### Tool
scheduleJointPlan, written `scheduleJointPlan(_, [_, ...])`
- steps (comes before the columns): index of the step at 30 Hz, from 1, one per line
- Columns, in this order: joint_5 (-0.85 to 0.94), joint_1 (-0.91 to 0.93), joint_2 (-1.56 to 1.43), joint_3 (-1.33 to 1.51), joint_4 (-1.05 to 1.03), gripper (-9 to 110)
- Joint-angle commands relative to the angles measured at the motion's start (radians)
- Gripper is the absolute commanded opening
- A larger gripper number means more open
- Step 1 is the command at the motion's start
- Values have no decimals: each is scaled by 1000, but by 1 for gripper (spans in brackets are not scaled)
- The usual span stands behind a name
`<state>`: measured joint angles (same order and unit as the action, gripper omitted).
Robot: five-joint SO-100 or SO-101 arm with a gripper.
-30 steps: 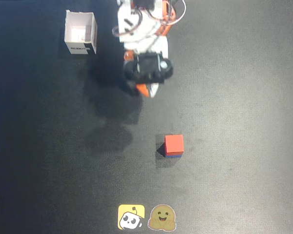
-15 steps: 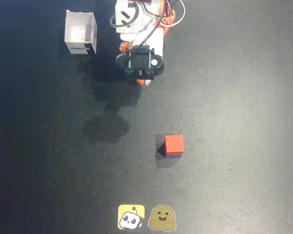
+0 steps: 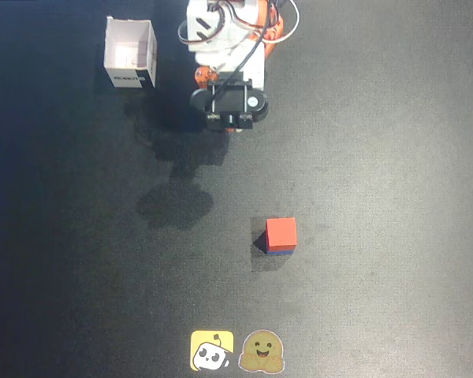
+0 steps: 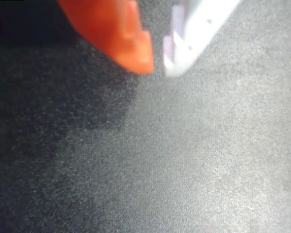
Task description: Put the red cube on top of the blue cube.
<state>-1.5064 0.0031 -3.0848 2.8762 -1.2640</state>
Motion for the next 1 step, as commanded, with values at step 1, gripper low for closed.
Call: scheduleJointPlan(1, [-9, 8, -8, -3, -3, 0])
